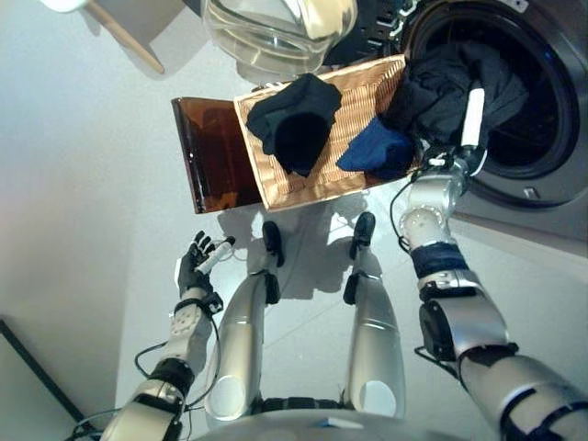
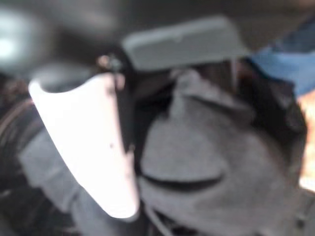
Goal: Pick up the clothes and place them into the washing machine
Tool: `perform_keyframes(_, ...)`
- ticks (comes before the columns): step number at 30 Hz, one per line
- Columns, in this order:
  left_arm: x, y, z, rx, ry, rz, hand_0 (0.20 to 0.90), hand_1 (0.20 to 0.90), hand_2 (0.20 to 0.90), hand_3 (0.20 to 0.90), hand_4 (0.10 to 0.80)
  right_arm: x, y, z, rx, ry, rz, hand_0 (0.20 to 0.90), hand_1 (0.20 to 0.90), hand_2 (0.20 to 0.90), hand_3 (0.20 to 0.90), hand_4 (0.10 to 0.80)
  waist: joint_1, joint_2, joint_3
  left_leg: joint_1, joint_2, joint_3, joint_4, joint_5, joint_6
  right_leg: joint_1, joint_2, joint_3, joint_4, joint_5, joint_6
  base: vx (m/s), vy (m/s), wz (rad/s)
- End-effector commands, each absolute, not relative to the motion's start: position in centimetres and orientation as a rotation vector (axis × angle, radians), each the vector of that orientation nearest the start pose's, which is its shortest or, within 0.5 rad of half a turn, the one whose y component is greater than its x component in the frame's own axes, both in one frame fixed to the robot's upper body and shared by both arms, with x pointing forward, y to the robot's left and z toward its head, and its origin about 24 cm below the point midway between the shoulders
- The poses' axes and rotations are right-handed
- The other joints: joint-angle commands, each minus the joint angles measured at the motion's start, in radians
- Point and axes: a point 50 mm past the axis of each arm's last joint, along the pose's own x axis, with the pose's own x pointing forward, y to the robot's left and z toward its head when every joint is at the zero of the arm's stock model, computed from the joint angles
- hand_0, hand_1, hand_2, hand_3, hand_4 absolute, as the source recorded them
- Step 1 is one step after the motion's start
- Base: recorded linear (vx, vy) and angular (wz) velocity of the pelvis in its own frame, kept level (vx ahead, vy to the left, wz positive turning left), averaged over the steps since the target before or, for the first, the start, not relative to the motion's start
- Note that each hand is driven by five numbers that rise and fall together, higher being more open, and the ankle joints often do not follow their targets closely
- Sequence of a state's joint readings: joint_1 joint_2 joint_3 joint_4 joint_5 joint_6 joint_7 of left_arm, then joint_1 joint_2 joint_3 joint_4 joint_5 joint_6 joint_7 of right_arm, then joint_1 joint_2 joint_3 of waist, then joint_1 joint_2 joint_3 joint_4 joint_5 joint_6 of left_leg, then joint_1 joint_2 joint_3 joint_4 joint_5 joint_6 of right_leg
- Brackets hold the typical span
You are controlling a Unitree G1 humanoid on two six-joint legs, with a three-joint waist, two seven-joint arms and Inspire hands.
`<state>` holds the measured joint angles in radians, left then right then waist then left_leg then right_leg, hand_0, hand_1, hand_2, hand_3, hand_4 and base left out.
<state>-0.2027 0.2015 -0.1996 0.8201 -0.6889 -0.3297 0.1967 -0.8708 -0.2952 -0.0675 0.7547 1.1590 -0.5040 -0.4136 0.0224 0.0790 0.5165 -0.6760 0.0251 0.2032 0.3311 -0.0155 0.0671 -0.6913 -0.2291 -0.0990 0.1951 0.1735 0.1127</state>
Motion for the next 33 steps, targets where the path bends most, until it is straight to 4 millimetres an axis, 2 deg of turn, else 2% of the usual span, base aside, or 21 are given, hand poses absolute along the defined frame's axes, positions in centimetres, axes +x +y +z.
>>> perform_keyframes(1, 22.5, 21.6, -7.5, -0.278, 0.379, 0.404, 0.9, 0.9, 0.9, 0.9, 0.8, 36.9, -27.6, 23.8, 0.972, -0.715, -0.565, 0.2, 0.2, 0.2, 0.2, 0.3, 0.025, 0.045, -0.092, 0.034, -0.016, -0.047, -0.174, 0.07, -0.1, 0.008, 0.006, -0.028, 0.178, -0.174, 0.008, -0.09, -0.003, 0.01)
perform_keyframes(2, 22.3, 21.8, -7.5, -0.269, 0.38, 0.403, 0.9, 0.9, 0.9, 0.9, 0.8, 36.9, -28.2, 25.2, 0.967, -0.737, -0.574, 0.2, 0.2, 0.2, 0.2, 0.3, 0.031, 0.049, -0.087, 0.025, -0.014, -0.037, -0.173, 0.094, -0.093, -0.001, 0.005, -0.037, 0.176, -0.154, 0.0, 0.097, -0.01, 0.01)
perform_keyframes(3, 22.3, 21.9, -7.6, -0.261, 0.386, 0.403, 0.9, 0.9, 0.9, 0.9, 0.8, 37.0, -28.6, 26.1, 0.954, -0.746, -0.58, 0.2, 0.2, 0.2, 0.2, 0.3, 0.035, 0.048, -0.096, 0.034, -0.016, -0.048, -0.176, 0.072, -0.101, 0.005, 0.006, -0.026, 0.178, -0.175, 0.008, -0.094, 0.004, -0.01)
perform_keyframes(4, 22.3, 21.9, -7.6, -0.262, 0.384, 0.402, 0.9, 0.9, 0.9, 0.9, 0.8, 37.0, -28.6, 26.3, 0.953, -0.748, -0.579, 0.2, 0.2, 0.2, 0.2, 0.3, 0.035, 0.051, -0.087, 0.024, -0.013, -0.037, -0.173, 0.094, -0.094, -0.003, 0.005, -0.036, 0.177, -0.154, 0.0, 0.093, -0.008, 0.01)
perform_keyframes(5, 22.2, 22.1, -7.7, -0.251, 0.391, 0.398, 0.9, 0.9, 0.9, 0.9, 0.8, 37.0, -29.3, 27.8, 0.942, -0.762, -0.592, 0.2, 0.2, 0.2, 0.2, 0.3, 0.041, 0.05, -0.098, 0.032, -0.016, -0.048, -0.173, 0.072, -0.101, 0.001, 0.006, -0.025, 0.184, -0.177, 0.008, 0.0, 0.0, 0.0)
perform_keyframes(6, 22.3, 22.0, -7.6, -0.251, 0.389, 0.395, 0.9, 0.9, 0.9, 0.9, 0.8, 37.0, -29.5, 28.5, 0.941, -0.768, -0.589, 0.2, 0.2, 0.2, 0.2, 0.3, 0.043, 0.052, -0.098, 0.031, -0.016, -0.049, -0.172, 0.071, -0.101, -0.001, 0.006, -0.024, 0.186, -0.178, 0.008, 0.0, 0.0, 0.0)
perform_keyframes(7, 22.3, 22.0, -7.6, -0.252, 0.388, 0.394, 0.9, 0.9, 0.9, 0.9, 0.8, 37.0, -29.5, 28.5, 0.941, -0.77, -0.588, 0.2, 0.2, 0.2, 0.2, 0.3, 0.043, 0.053, -0.09, 0.021, -0.013, -0.038, -0.17, 0.093, -0.094, -0.009, 0.004, -0.035, 0.185, -0.157, 0.0, -0.096, 0.001, 0.01)
perform_keyframes(9, 22.2, 22.1, -7.7, -0.24, 0.393, 0.385, 0.9, 0.9, 0.9, 0.9, 0.8, 36.7, -30.6, 30.8, 0.956, -0.805, -0.609, 0.2, 0.2, 0.2, 0.2, 0.3, 0.051, 0.054, -0.103, 0.03, -0.015, -0.049, -0.173, 0.072, -0.103, -0.004, 0.005, -0.024, 0.19, -0.18, 0.009, -0.001, -0.01, 0.04)
perform_keyframes(11, 22.2, 22.2, -7.6, -0.236, 0.392, 0.38, 0.9, 0.9, 0.9, 0.9, 0.8, 36.5, -31.0, 31.4, 0.965, -0.814, -0.619, 0.2, 0.2, 0.2, 0.2, 0.3, 0.053, 0.057, -0.097, 0.02, -0.014, -0.039, -0.171, 0.093, -0.096, -0.01, 0.004, -0.034, 0.188, -0.161, 0.0, -0.044, -0.007, 0.03)
perform_keyframes(16, 22.2, 22.0, -7.5, -0.231, 0.389, 0.355, 0.9, 0.9, 0.9, 0.9, 0.8, 35.7, -32.6, 33.8, 0.987, -0.843, -0.655, 0.2, 0.2, 0.2, 0.2, 0.3, 0.067, 0.065, -0.104, 0.016, -0.016, -0.039, -0.173, 0.094, -0.098, -0.018, 0.005, -0.032, 0.191, -0.162, 0.002, 0.018, -0.019, 0.05)
perform_keyframes(17, 22.2, 22.1, -7.5, -0.227, 0.389, 0.351, 0.9, 0.9, 0.9, 0.9, 0.8, 35.5, -33.0, 34.1, 0.999, -0.845, -0.67, 0.2, 0.2, 0.2, 0.2, 0.3, 0.07, 0.068, -0.111, 0.022, -0.019, -0.052, -0.177, 0.076, -0.106, -0.013, 0.007, -0.019, 0.192, -0.183, 0.011, -0.005, -0.018, 0.03)
perform_keyframes(18, 22.2, 22.1, -7.5, -0.227, 0.389, 0.35, 0.9, 0.9, 0.9, 0.9, 0.8, 35.5, -33.0, 34.2, 0.999, -0.845, -0.67, 0.2, 0.2, 0.2, 0.2, 0.3, 0.07, 0.07, -0.105, 0.013, -0.016, -0.04, -0.174, 0.096, -0.099, -0.02, 0.005, -0.031, 0.192, -0.164, 0.003, -0.002, -0.015, 0.03)
perform_keyframes(20, 22.3, 22.0, -7.4, -0.23, 0.385, 0.346, 0.9, 0.9, 0.9, 0.9, 0.8, 35.4, -33.2, 34.4, 1.02, -0.843, -0.681, 0.2, 0.2, 0.2, 0.2, 0.3, 0.072, 0.074, -0.11, 0.019, -0.019, -0.053, -0.179, 0.078, -0.106, -0.02, 0.007, -0.017, 0.197, -0.183, 0.01, 0.0, 0.0, 0.0)
perform_keyframes(21, 22.4, 21.9, -7.3, -0.227, 0.38, 0.339, 0.9, 0.9, 0.9, 0.9, 0.8, 35.3, -33.5, 34.3, 1.026, -0.839, -0.693, 0.2, 0.2, 0.2, 0.2, 0.3, 0.074, 0.079, -0.103, 0.007, -0.017, -0.042, -0.176, 0.1, -0.099, -0.03, 0.005, -0.027, 0.196, -0.163, 0.003, 0.003, -0.012, 0.03)
perform_keyframes(23, 22.5, 21.8, -7.1, -0.226, 0.371, 0.331, 0.9, 0.9, 0.9, 0.9, 0.8, 35.3, -33.7, 34.2, 1.042, -0.831, -0.712, 0.2, 0.2, 0.2, 0.2, 0.3, 0.078, 0.086, -0.101, 0.006, -0.018, -0.041, -0.177, 0.101, -0.099, -0.034, 0.004, -0.025, 0.199, -0.165, 0.004, -0.047, -0.002, 0.01)
perform_keyframes(29, 22.9, 21.2, -6.5, -0.243, 0.34, 0.302, 0.9, 0.9, 0.9, 0.9, 0.8, 34.9, -34.8, 33.1, 1.083, -0.803, -0.793, 0.2, 0.2, 0.2, 0.2, 0.3, 0.085, 0.116, -0.091, -0.014, -0.024, -0.039, -0.17, 0.104, -0.097, -0.055, 0.002, -0.018, 0.216, -0.172, 0.003, 0.015, -0.001, 0.0)
perform_keyframes(30, 22.9, 21.2, -6.5, -0.243, 0.339, 0.302, 0.9, 0.9, 0.9, 0.9, 0.8, 34.9, -34.9, 33.1, 1.083, -0.804, -0.793, 0.2, 0.2, 0.2, 0.2, 0.3, 0.085, 0.114, -0.099, -0.006, -0.027, -0.051, -0.171, 0.083, -0.103, -0.049, 0.003, -0.006, 0.219, -0.193, 0.011, 0.073, -0.007, 0.02)
perform_keyframes(33, 23.0, 20.9, -6.2, -0.253, 0.324, 0.291, 0.9, 0.9, 0.9, 0.9, 0.8, 34.4, -35.6, 32.7, 1.13, -0.814, -0.837, 0.2, 0.2, 0.2, 0.2, 0.3, 0.088, 0.129, -0.086, -0.03, -0.026, -0.039, -0.166, 0.105, -0.096, -0.073, -0.003, -0.016, 0.226, -0.174, 0.004, -0.063, 0.007, 0.0)
